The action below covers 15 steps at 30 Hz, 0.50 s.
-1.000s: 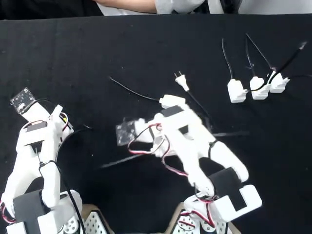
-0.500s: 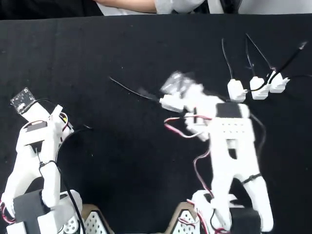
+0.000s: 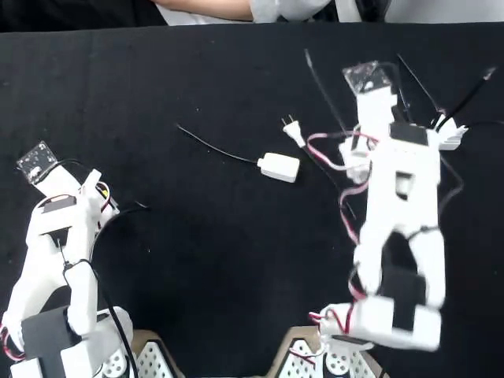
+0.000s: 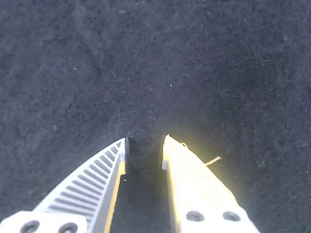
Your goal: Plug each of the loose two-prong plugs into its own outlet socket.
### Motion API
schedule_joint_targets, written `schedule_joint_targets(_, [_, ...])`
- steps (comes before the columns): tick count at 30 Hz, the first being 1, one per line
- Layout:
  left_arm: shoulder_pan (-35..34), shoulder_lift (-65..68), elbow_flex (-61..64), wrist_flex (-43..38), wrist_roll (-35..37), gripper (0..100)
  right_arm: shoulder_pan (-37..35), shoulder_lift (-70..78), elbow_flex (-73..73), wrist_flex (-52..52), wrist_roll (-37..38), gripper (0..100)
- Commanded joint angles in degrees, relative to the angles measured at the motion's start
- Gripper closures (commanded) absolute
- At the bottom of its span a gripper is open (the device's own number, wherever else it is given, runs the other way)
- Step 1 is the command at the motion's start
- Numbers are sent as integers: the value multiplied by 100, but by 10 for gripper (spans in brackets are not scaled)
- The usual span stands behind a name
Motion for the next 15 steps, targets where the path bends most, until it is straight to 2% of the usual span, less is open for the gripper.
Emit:
schedule_joint_targets(1, [-31,-26,-180,-26,0,866,53,857,-1191,-114,-484,988])
schedule_joint_targets(9, [-22,-35,-127,-53,0,866,70,2879,-3248,246,-985,988])
schedule_joint_targets(15, [-22,-35,-127,-53,0,866,44,3925,-4523,844,-985,988])
